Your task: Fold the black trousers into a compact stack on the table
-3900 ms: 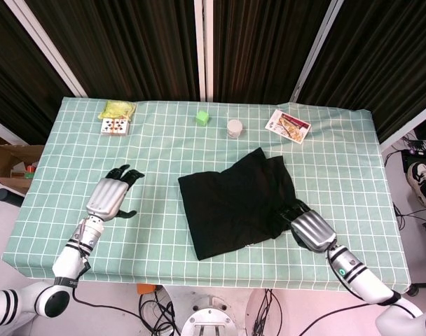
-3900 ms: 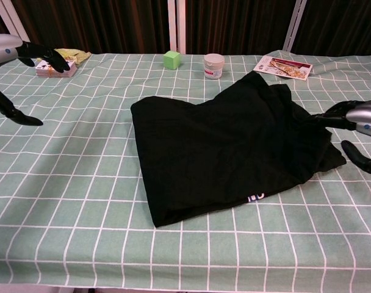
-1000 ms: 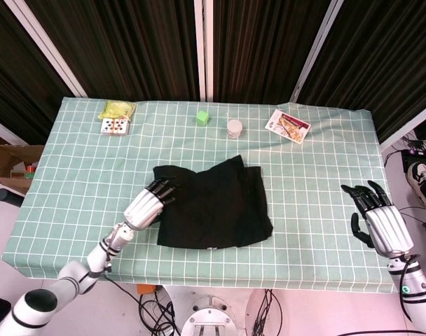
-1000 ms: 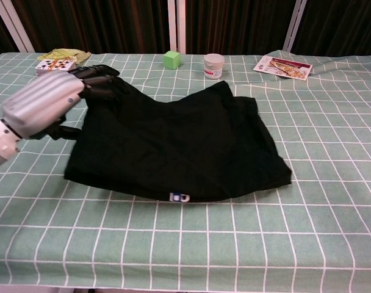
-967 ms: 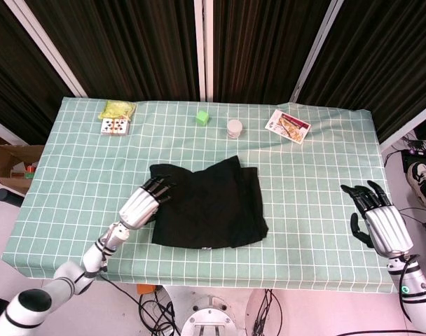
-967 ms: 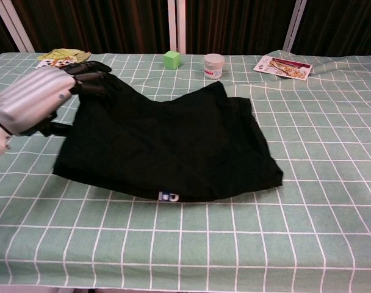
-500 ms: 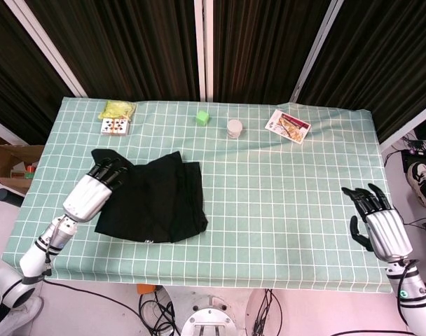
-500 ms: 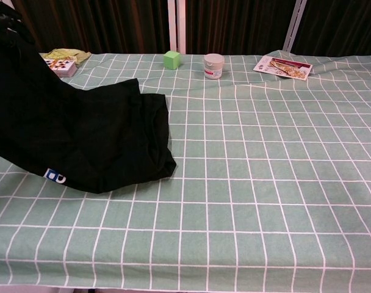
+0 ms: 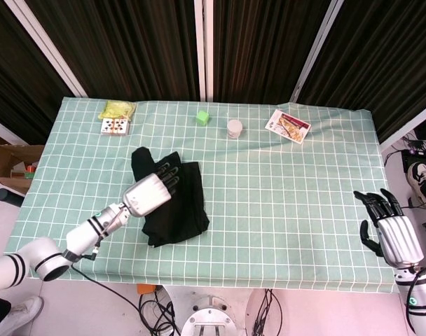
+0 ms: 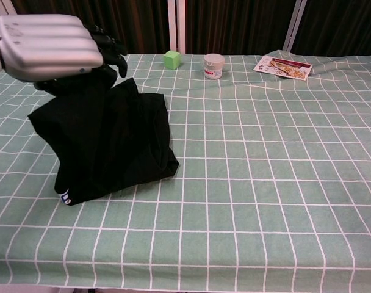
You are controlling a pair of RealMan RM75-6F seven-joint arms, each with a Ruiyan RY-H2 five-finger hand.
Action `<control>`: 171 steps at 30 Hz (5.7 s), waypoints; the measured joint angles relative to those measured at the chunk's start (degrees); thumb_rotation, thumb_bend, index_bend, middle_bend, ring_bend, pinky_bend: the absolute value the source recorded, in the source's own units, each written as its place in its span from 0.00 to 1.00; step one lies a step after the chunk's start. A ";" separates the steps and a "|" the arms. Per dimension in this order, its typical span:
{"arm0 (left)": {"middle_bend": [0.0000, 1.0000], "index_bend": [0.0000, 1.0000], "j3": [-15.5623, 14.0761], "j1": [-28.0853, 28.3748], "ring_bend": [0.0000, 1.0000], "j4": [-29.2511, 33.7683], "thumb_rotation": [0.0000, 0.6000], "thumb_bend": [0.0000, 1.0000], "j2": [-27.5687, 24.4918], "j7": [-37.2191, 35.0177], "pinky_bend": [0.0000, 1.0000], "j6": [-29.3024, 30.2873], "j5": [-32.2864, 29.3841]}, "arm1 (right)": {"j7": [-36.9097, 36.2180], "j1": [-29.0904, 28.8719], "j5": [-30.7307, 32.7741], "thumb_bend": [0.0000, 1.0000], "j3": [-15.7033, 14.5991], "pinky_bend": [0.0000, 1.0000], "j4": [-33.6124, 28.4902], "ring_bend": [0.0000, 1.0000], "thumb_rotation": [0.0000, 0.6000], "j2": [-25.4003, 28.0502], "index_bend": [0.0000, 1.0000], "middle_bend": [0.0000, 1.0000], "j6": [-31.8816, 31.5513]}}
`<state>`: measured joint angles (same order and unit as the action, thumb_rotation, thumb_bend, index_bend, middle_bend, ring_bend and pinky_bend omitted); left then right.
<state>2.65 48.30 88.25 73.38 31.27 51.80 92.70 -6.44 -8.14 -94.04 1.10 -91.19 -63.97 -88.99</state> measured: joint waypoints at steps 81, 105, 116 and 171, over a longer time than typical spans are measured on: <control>0.20 0.22 5.29 -0.95 0.11 -8.34 0.36 0.36 13.17 -3.99 0.17 -0.56 -36.60 | -3.03 1.75 0.90 0.70 1.10 0.11 2.66 0.16 1.00 -0.73 0.14 0.25 0.14; 0.22 0.22 2.59 -2.07 0.11 -7.12 0.32 0.38 14.25 -6.42 0.17 -4.78 -39.81 | -4.29 1.76 1.03 0.70 1.04 0.11 4.12 0.16 1.00 -1.60 0.14 0.25 0.45; 0.22 0.22 1.43 -5.32 0.11 6.31 0.29 0.38 9.91 -7.90 0.17 5.19 -26.83 | -4.38 1.78 0.89 0.70 1.11 0.11 4.20 0.16 1.00 -1.62 0.14 0.25 0.32; 0.17 0.21 -8.49 -43.35 0.09 6.74 0.62 0.19 -6.29 -18.72 0.15 47.41 -11.25 | -5.44 4.53 3.15 0.40 -0.23 0.00 5.03 0.00 1.00 1.51 0.00 0.07 1.31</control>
<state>-5.85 4.95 94.99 67.10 12.55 99.21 81.45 -11.88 -3.61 -90.88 0.87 -86.16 -62.46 -87.68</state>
